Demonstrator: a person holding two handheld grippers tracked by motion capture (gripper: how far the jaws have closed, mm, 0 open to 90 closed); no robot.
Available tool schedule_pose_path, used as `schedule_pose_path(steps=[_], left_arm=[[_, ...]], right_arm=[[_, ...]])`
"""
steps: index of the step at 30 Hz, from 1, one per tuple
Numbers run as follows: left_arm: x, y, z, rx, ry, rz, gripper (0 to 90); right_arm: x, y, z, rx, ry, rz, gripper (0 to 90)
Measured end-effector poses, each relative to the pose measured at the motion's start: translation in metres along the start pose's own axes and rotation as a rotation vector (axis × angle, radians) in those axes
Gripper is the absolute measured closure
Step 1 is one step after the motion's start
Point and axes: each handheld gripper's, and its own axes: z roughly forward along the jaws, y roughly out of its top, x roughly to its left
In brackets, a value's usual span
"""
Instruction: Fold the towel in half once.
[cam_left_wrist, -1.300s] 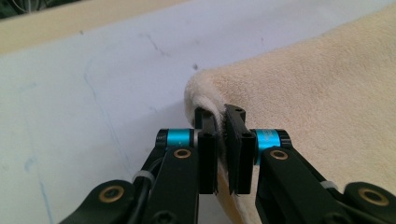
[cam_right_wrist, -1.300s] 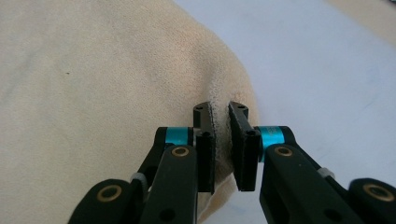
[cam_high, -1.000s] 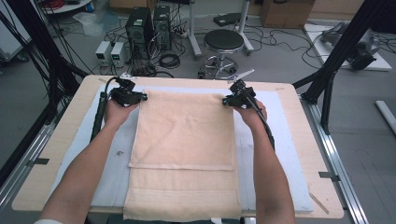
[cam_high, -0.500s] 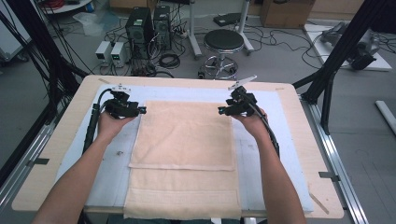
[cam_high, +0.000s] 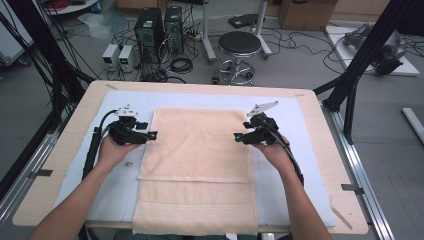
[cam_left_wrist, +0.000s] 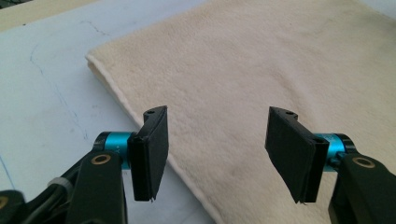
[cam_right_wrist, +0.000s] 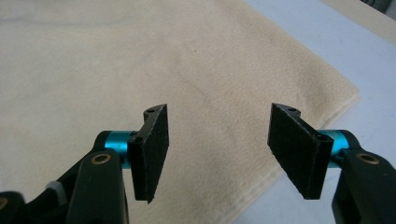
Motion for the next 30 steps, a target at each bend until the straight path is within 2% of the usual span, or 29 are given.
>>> schedule_pose_path(steps=[4,7,9,13,16,18,20,23,26,30], left_arm=[[-0.008,-0.011,-0.009,-0.009,-0.004,0.015,39.5],[-0.015,-0.019,-0.016,-0.017,-0.001,0.030,35.5],[-0.019,-0.022,-0.020,0.004,-0.010,0.038,33.4],[-0.028,-0.027,-0.028,0.000,-0.012,0.074,30.9],[-0.033,-0.031,-0.032,-0.003,-0.016,0.078,26.8],[-0.037,-0.033,-0.034,-0.005,-0.021,0.075,25.4],[-0.042,-0.036,-0.036,-0.008,-0.026,0.089,23.2],[-0.047,-0.040,-0.036,-0.006,-0.042,0.091,19.7],[-0.053,-0.044,-0.037,0.006,-0.068,0.099,16.7],[-0.060,-0.051,-0.037,0.027,-0.069,0.122,15.6]], right_arm=[[0.011,-0.007,-0.007,-0.010,0.001,-0.014,36.8],[0.020,-0.013,-0.011,-0.010,0.008,-0.028,35.6],[0.025,-0.017,-0.012,-0.011,0.009,-0.037,35.0],[0.033,-0.025,-0.016,-0.012,0.014,-0.046,33.1],[0.036,-0.028,-0.016,0.025,0.022,-0.033,26.7],[0.041,-0.030,-0.019,0.013,0.024,-0.035,26.6],[0.045,-0.032,-0.022,-0.009,0.024,-0.046,25.8],[0.049,-0.038,-0.023,-0.005,0.030,-0.043,24.5],[0.054,-0.043,-0.024,-0.007,0.038,-0.062,24.0],[0.058,-0.050,-0.024,-0.011,0.047,-0.073,24.2]])
